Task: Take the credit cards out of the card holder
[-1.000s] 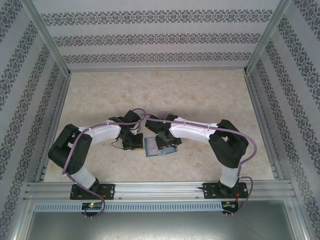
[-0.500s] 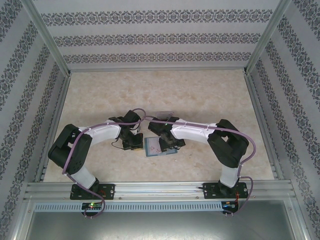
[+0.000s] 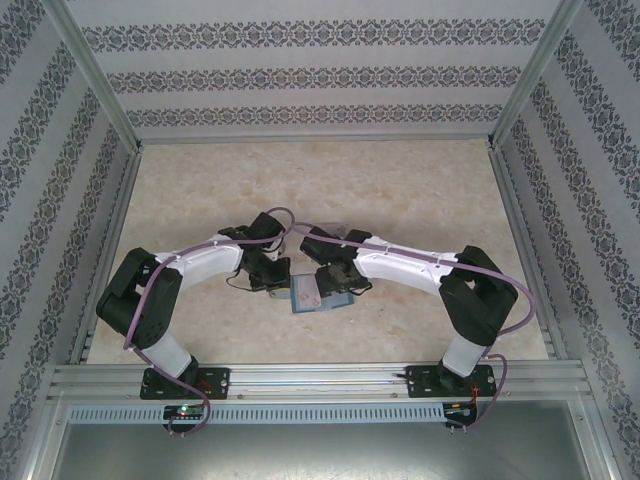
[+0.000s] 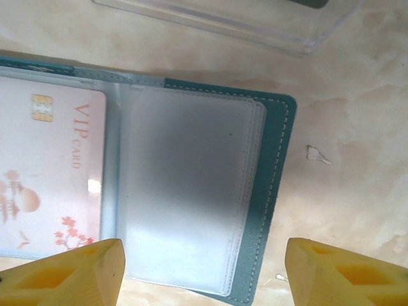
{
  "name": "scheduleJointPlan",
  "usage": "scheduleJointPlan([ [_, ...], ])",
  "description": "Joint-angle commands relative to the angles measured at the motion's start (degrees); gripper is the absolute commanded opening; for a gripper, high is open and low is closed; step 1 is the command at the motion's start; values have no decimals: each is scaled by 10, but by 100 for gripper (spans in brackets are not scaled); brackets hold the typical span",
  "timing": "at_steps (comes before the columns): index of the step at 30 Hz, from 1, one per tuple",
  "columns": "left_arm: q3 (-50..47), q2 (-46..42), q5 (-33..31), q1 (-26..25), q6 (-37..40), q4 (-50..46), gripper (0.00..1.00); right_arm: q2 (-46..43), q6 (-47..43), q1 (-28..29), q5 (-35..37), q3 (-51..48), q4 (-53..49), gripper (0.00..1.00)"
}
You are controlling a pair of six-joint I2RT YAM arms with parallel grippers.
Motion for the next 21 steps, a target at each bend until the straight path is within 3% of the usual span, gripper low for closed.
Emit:
scheduleJointPlan([
  [1,17,-9,6,-8,8,-21,1,-21,2,-5,-27,-1,16,67],
  [6,28,4,21,-15,4,-11,1,-27,11,-13,-76,-11,56,60],
  [16,42,35,25,-32,-3,1,0,-21,50,-35,-194,-65,183,34],
  [21,47,52,29,-35,-2,5,0,-5,58,-41,-217,-72,210,32],
])
